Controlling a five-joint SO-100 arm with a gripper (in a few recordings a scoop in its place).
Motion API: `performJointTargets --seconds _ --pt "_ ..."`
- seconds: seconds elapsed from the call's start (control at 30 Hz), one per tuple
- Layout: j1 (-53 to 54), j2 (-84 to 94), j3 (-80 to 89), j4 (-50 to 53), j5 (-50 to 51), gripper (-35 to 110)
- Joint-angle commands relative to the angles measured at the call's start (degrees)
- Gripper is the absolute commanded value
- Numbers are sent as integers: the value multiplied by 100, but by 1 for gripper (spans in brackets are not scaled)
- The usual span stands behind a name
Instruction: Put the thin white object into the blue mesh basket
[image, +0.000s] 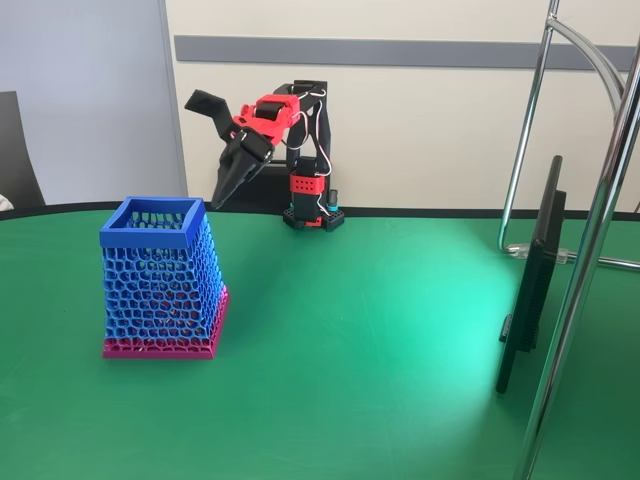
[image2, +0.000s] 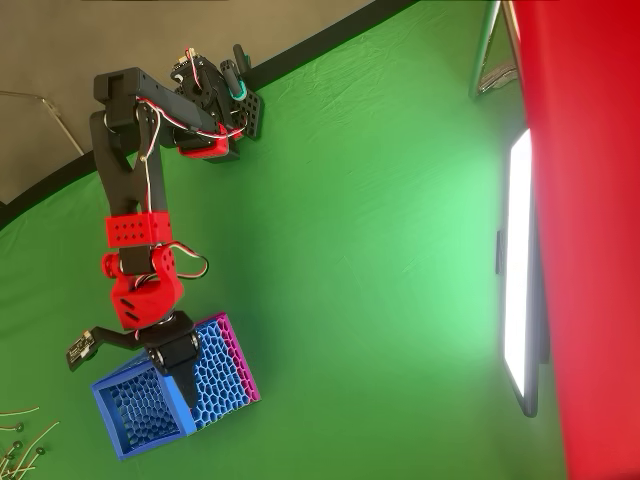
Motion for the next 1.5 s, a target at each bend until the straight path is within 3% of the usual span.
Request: performJointTargets --seconds 0.0,0.3,1.2,1.47 --pt "-167 606 229 123 211 7" --pt "-650 2250 1644 835 888 0" --pt "-1327 8657 7014 2259 2250 0" --pt "-1327 9105 7541 2487 2610 0"
